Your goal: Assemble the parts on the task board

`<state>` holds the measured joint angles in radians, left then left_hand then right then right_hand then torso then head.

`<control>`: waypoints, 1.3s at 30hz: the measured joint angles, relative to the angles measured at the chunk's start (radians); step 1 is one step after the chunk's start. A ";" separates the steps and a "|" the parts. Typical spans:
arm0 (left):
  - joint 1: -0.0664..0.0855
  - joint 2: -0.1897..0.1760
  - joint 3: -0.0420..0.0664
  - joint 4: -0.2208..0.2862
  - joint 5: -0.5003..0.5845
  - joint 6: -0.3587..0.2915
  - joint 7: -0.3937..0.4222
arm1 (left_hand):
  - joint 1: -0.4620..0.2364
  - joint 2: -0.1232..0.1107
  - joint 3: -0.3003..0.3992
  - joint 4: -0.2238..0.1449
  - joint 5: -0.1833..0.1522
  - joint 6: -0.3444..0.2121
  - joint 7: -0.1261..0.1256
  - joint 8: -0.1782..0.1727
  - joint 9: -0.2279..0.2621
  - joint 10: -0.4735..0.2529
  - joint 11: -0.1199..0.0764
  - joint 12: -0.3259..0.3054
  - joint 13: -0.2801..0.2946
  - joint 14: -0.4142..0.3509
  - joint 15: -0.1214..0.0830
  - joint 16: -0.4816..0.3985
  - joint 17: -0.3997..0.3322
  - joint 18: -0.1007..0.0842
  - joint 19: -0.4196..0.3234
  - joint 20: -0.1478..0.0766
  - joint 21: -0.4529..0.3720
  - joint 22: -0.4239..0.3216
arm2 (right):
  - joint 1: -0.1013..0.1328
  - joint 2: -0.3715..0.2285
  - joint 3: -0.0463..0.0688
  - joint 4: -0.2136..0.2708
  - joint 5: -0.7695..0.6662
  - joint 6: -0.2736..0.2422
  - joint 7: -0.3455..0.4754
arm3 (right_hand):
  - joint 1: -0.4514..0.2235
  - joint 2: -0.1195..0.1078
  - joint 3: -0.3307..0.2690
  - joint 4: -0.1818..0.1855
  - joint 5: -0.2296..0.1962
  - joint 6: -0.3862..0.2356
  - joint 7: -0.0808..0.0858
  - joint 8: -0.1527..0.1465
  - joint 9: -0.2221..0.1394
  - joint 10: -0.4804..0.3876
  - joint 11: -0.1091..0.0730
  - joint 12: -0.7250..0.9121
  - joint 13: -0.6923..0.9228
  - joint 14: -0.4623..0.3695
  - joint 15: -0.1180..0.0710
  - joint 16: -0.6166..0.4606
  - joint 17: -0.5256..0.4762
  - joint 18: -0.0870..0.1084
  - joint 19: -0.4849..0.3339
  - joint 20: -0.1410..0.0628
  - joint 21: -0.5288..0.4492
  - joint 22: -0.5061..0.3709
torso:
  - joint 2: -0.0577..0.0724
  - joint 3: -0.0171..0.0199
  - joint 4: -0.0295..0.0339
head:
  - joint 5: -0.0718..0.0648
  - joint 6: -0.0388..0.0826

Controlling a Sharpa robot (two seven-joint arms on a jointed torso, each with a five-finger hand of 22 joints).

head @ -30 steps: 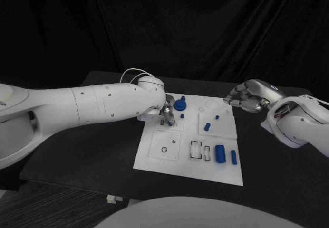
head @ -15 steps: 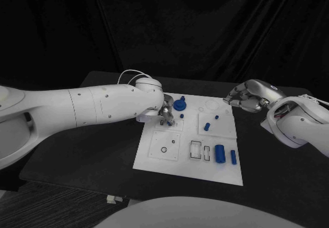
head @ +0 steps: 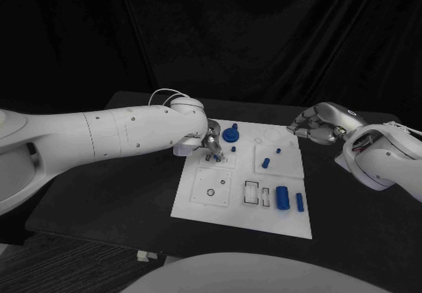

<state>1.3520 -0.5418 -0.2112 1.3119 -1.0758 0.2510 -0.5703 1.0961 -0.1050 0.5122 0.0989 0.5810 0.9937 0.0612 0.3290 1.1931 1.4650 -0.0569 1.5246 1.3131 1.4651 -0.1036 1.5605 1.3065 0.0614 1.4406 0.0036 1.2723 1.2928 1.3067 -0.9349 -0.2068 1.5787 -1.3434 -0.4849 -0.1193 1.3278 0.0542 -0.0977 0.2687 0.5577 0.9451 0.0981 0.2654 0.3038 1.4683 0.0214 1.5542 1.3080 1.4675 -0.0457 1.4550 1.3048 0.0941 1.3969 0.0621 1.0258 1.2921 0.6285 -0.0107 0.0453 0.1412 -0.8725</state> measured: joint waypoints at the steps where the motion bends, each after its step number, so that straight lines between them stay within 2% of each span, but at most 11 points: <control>1: 0.000 0.000 0.000 -0.002 0.009 0.005 -0.003 | 0.000 0.000 0.000 0.000 0.000 0.000 0.000 0.000 0.000 0.000 0.000 0.000 0.000 0.000 0.000 0.000 0.000 0.000 0.000 0.000 0.000 0.000 | 0.000 0.000 0.000 0.000 0.000 0.000 0.000 | 0.008 -0.008 0.000 0.000 0.000 0.000 0.000 0.000 0.000 0.000 0.000 0.000 0.000 0.000 0.000 0.000 0.000 0.000 0.000 0.000 0.000 0.000 | 0.000 0.0001 0.0000 | 0.000 0.000; 3: 0.001 0.001 0.000 -0.005 0.021 0.013 -0.007 | 0.000 0.000 0.000 0.000 0.000 0.000 0.000 0.000 0.000 0.000 0.000 0.000 0.000 0.000 0.000 0.000 0.000 0.000 0.000 0.000 0.000 0.000 | 0.000 0.000 0.000 -0.001 0.000 0.001 0.000 | 0.008 -0.008 0.012 -0.011 0.000 0.000 0.000 0.000 0.000 0.000 0.000 0.000 0.000 0.000 0.000 0.000 0.000 0.000 0.000 0.000 0.000 0.000 | 0.000 0.0001 0.0000 | 0.000 0.000; 17: 0.006 0.004 0.000 -0.017 0.073 0.046 -0.025 | 0.000 0.000 0.000 0.000 0.000 0.000 0.000 0.000 0.000 0.000 0.000 0.000 0.000 0.000 0.000 0.000 0.000 0.000 0.000 0.000 0.000 0.000 | 0.000 -0.001 0.000 -0.001 0.000 0.005 -0.003 | 0.008 -0.008 0.012 -0.012 0.000 0.000 0.000 0.000 0.000 0.000 0.000 0.000 0.000 0.000 0.000 0.000 0.000 0.000 0.000 0.000 -0.008 0.000 | -0.001 0.0010 0.0010 | -0.003 0.000; 24: 0.015 0.006 -0.001 -0.021 0.087 0.049 -0.028 | 0.000 0.000 0.000 0.000 0.000 0.000 0.000 0.000 0.000 0.000 0.000 0.000 0.000 0.000 0.000 0.000 0.000 0.000 0.000 0.000 0.000 0.000 | -0.001 0.000 0.000 -0.001 0.000 0.007 -0.004 | 0.020 -0.004 0.012 -0.012 0.000 0.000 0.000 0.000 0.000 0.000 0.000 0.008 0.001 0.000 0.000 0.000 0.000 0.000 0.000 0.000 -0.008 0.000 | 0.000 -0.0001 0.0010 | 0.000 0.000; 39: 0.017 0.011 -0.001 -0.034 0.098 0.042 -0.014 | 0.000 0.000 0.000 0.000 0.000 0.000 0.000 0.000 0.000 0.000 0.000 0.000 0.000 0.000 0.000 0.000 0.000 0.000 0.000 0.000 0.000 0.000 | -0.002 0.003 0.000 -0.003 0.000 0.009 -0.006 | 0.020 -0.004 0.012 -0.012 0.000 0.000 0.000 0.000 0.001 0.000 0.000 0.008 0.001 0.000 0.000 0.000 0.000 0.000 0.000 0.000 -0.008 0.000 | 0.000 0.0011 -0.0004 | 0.001 0.000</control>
<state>1.3689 -0.5311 -0.2117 1.2776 -0.9778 0.2927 -0.5848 1.0961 -0.1049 0.5122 0.0989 0.5810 0.9937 0.0612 0.3290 1.1931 1.4650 -0.0569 1.5246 1.3131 1.4651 -0.1035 1.5605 1.3065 0.0613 1.4407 0.0036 1.2723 1.2928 1.3048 -0.9318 -0.2068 1.5755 -1.3433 -0.4759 -0.1254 1.3479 0.0500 -0.0854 0.2565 0.5578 0.9451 0.0981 0.2654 0.3044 1.4682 0.0213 1.5619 1.3092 1.4676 -0.0457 1.4549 1.3048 0.0942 1.3968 0.0621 1.0180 1.2921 0.6285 -0.0097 0.0449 0.1418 -0.8725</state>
